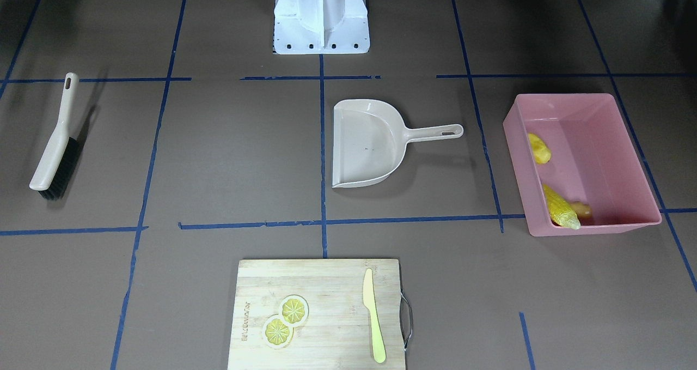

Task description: Sweep and dump trash into bin

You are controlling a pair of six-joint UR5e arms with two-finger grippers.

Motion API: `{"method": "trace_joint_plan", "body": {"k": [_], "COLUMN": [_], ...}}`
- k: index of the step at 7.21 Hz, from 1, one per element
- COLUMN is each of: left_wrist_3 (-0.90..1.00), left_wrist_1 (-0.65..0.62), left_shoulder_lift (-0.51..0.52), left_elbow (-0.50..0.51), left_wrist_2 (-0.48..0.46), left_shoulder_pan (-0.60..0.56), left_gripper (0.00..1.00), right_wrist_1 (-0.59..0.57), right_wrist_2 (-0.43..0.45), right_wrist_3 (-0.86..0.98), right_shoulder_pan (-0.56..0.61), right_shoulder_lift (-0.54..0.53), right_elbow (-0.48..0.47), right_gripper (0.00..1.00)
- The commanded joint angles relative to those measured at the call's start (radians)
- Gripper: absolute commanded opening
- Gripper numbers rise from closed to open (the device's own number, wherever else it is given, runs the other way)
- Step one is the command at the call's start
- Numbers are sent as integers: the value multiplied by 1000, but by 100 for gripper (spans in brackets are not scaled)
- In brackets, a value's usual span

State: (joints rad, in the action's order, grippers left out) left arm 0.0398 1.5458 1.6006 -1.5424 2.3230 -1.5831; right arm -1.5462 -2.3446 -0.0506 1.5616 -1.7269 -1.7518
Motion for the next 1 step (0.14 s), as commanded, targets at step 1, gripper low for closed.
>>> {"method": "trace_joint_plan", "body": {"k": [1], "left_wrist_3": [0], "left_wrist_1": [-1], "left_shoulder_lift": [1], "left_elbow": [-1], "left_wrist_2": [-1], "left_shoulder_pan": [0], "left_gripper": [100], "right_wrist_1": [2], "right_wrist_2": [-1], "right_wrist_3": [0], "right_shoulder_pan": [0], "right_shoulder_lift": [1], "right_elbow": [-2], "right_gripper": [100]}}
